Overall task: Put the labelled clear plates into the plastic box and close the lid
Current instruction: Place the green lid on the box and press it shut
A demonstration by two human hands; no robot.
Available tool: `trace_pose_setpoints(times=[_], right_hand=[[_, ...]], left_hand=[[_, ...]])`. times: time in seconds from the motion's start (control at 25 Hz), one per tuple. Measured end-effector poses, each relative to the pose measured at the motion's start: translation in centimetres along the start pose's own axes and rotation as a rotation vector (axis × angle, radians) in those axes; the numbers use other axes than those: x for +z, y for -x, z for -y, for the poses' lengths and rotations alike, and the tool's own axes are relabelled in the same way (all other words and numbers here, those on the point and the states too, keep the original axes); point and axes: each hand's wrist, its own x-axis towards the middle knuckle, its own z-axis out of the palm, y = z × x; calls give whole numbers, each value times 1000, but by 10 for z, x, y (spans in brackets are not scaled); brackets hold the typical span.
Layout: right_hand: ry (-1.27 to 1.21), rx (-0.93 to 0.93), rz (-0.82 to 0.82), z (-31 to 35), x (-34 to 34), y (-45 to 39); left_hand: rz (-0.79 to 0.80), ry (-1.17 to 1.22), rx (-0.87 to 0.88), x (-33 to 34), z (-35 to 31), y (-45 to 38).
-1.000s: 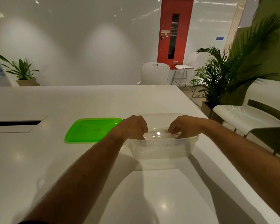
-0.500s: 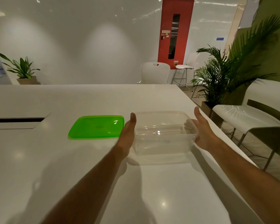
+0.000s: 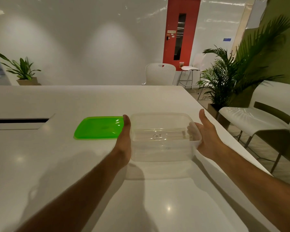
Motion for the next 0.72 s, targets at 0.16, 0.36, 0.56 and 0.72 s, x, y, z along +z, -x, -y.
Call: trace_pose_setpoints(times=[0.16, 0.36, 0.56, 0.72], right_hand=[[-10, 9, 57, -10, 23, 29], [-85, 16, 136, -27, 51, 62], [-131, 33, 182, -43, 69, 85], [-170, 26, 214, -54, 79, 98]], left_hand=[[-95, -31, 64, -18, -12, 44], [-110, -55, 53, -41, -22, 104], [-129, -103, 50, -51, -31, 150], [-174, -77, 14, -64, -29, 165]])
